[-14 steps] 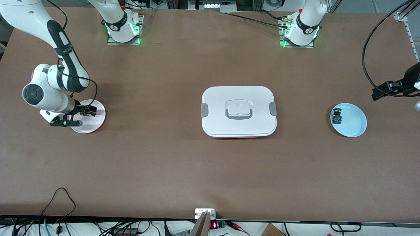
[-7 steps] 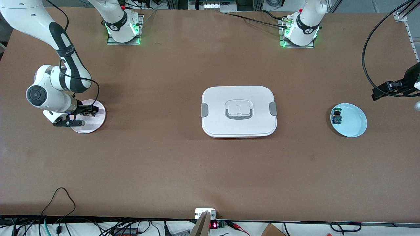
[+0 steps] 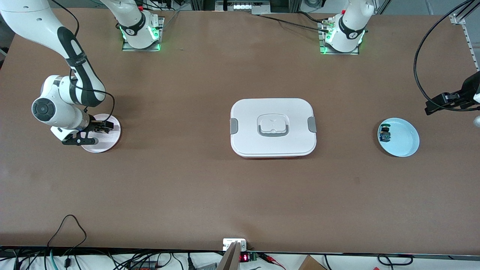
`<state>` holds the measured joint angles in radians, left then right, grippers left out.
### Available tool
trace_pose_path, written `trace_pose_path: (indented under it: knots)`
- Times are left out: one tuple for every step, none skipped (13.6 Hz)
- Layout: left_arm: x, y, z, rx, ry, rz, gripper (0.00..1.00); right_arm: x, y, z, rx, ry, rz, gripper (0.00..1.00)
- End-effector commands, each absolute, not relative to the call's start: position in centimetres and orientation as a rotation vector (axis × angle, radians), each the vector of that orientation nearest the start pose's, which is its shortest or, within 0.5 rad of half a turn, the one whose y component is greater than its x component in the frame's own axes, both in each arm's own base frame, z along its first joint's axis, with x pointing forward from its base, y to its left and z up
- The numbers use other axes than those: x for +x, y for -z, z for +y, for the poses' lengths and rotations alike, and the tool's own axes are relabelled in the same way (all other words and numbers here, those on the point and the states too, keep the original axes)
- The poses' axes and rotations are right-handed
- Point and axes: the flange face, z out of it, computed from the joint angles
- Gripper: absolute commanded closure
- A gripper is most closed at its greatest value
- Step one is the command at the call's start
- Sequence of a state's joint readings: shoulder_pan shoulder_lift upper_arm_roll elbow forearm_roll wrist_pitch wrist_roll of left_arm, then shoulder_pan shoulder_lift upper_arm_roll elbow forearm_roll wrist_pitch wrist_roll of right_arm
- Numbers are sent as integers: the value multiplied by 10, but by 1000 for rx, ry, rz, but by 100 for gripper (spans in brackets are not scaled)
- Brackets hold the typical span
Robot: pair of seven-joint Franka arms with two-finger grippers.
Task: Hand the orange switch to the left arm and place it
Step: 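Close the right gripper on the orange switch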
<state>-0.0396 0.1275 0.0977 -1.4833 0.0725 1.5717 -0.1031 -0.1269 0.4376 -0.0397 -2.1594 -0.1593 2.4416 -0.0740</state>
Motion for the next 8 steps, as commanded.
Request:
trace_pose_path:
  knots:
    - [596,-598,40,-3033,-49,-210,0,539,-174,-93,-3221,-258,-84,0]
    - [596,-598,40,-3033,-49,-210,0,539,-175,-93,-3221,-256,-84,2]
    - [596,-598,40,-3033,-49,-210,0,539,-175,-93,-3221,-256,-89,14]
    - [595,-599,40,-3033,-46,-210,0,538,-176,-93,-3218,-269,-97,34]
    - [596,-598,40,-3033,-49,-210,0,538,-176,-92,-3216,-269,-107,55]
    - [596,-598,40,-3033,-49,-210,0,539,-179,-92,-3216,-264,-124,69]
    - [596,-598,40,-3033,-49,-210,0,539,-182,-91,-3214,-261,-153,83]
    - [596,-598,40,-3033,-49,-210,0,540,-184,-90,-3212,-263,-164,87]
